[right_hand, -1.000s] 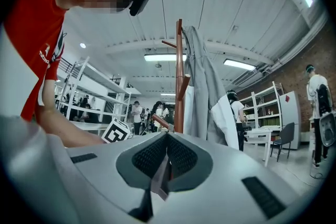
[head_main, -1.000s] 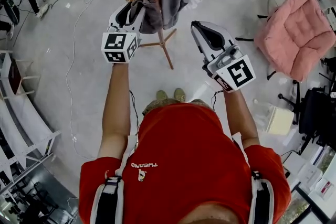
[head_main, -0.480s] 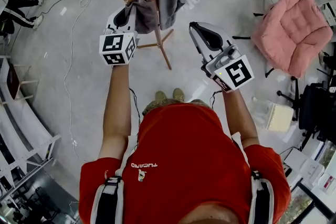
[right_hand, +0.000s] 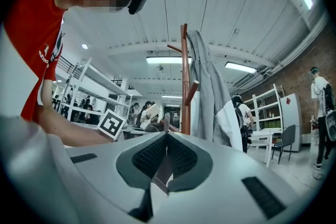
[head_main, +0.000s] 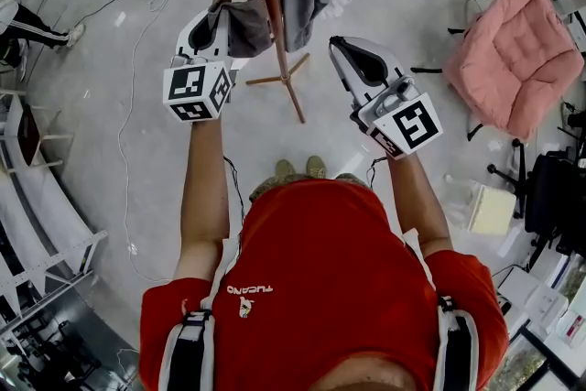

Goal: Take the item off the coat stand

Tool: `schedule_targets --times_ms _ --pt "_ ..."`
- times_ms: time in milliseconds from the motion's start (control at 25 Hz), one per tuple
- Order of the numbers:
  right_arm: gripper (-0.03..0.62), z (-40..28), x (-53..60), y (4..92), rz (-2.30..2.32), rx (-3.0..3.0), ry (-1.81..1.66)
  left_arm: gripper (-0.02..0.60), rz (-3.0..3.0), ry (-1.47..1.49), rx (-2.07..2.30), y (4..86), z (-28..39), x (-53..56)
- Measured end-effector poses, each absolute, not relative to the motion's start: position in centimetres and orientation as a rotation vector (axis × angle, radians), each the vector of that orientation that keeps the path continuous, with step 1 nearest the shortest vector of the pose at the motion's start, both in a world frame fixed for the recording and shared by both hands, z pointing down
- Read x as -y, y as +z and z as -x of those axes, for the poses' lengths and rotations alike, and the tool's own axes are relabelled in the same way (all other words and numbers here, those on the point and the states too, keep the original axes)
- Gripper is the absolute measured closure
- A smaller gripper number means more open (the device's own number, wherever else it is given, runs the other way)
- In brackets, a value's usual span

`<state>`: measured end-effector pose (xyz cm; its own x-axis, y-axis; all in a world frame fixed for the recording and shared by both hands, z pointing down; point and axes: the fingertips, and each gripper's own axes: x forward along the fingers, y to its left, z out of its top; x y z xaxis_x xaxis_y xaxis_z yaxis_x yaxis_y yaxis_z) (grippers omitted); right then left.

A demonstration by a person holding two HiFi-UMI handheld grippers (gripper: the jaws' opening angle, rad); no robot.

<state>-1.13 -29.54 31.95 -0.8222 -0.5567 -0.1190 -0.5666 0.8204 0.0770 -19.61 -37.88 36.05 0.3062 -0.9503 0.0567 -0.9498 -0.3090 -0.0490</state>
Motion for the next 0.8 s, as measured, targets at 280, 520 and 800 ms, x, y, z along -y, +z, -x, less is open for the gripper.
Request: schedule_targets --times_ms 280,520,800 --pt "0.569 1.7 27.8 31.5 0.863 -2.88 0.176 0.563 2.513 -0.093 -1.848 34.9 20.2 33.6" --pt "0.569 1.5 26.4 31.3 0.842 -2.858 0.178 0.563 2.558 -0.011 -1.816 33.8 18.8 29.2" --pt "0.569 0.6 25.2 31.3 0.838 -2.835 0.126 0.563 2.62 0.034 -1.783 33.2 17.3 25.0"
